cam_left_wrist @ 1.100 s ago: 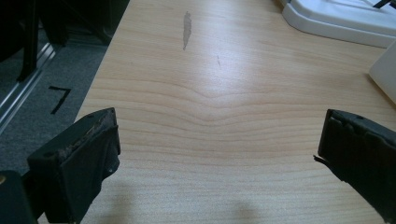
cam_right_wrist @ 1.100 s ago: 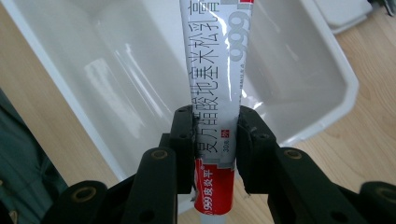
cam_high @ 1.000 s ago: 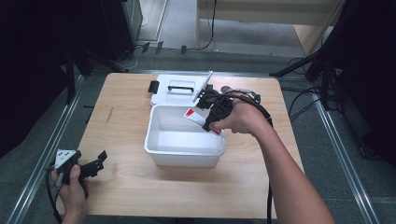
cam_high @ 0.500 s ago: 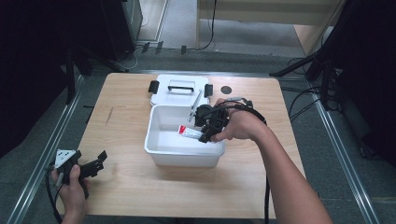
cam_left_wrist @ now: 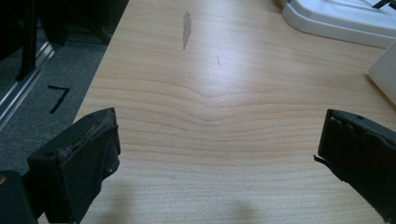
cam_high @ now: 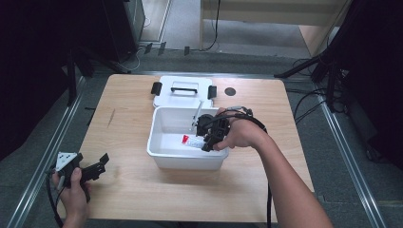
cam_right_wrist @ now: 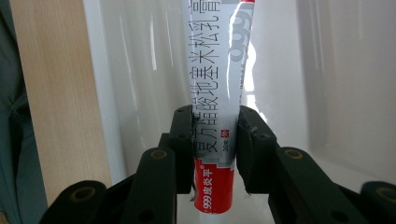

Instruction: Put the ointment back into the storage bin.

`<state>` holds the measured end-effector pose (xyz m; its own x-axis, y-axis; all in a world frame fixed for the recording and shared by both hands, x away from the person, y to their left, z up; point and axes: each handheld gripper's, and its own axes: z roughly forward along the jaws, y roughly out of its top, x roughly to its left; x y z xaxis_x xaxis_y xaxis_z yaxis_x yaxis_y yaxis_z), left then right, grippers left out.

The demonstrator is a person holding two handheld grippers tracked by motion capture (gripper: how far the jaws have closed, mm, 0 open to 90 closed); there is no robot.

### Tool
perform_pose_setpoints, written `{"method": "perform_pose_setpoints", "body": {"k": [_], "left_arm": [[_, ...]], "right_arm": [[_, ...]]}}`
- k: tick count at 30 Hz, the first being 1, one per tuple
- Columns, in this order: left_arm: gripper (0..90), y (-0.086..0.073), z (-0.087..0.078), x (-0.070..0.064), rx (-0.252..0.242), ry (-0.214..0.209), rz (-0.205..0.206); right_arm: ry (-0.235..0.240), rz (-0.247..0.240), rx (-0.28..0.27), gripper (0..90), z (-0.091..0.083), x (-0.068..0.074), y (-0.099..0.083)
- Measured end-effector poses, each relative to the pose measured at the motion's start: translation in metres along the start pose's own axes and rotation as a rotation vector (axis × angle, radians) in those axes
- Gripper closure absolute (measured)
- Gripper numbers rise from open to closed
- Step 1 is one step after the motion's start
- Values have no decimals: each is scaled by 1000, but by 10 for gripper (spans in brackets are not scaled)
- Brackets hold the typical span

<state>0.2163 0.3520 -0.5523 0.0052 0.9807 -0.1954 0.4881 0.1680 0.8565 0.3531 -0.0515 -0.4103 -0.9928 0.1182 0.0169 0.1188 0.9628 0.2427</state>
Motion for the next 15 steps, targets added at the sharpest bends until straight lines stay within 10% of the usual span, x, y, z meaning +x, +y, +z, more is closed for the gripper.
{"method": "perform_pose_setpoints", "body": {"k": [15], "left_arm": [[0,0,0,0,-1,-2,-3]], "right_arm": [[69,75,77,704,28,-6,2]]}}
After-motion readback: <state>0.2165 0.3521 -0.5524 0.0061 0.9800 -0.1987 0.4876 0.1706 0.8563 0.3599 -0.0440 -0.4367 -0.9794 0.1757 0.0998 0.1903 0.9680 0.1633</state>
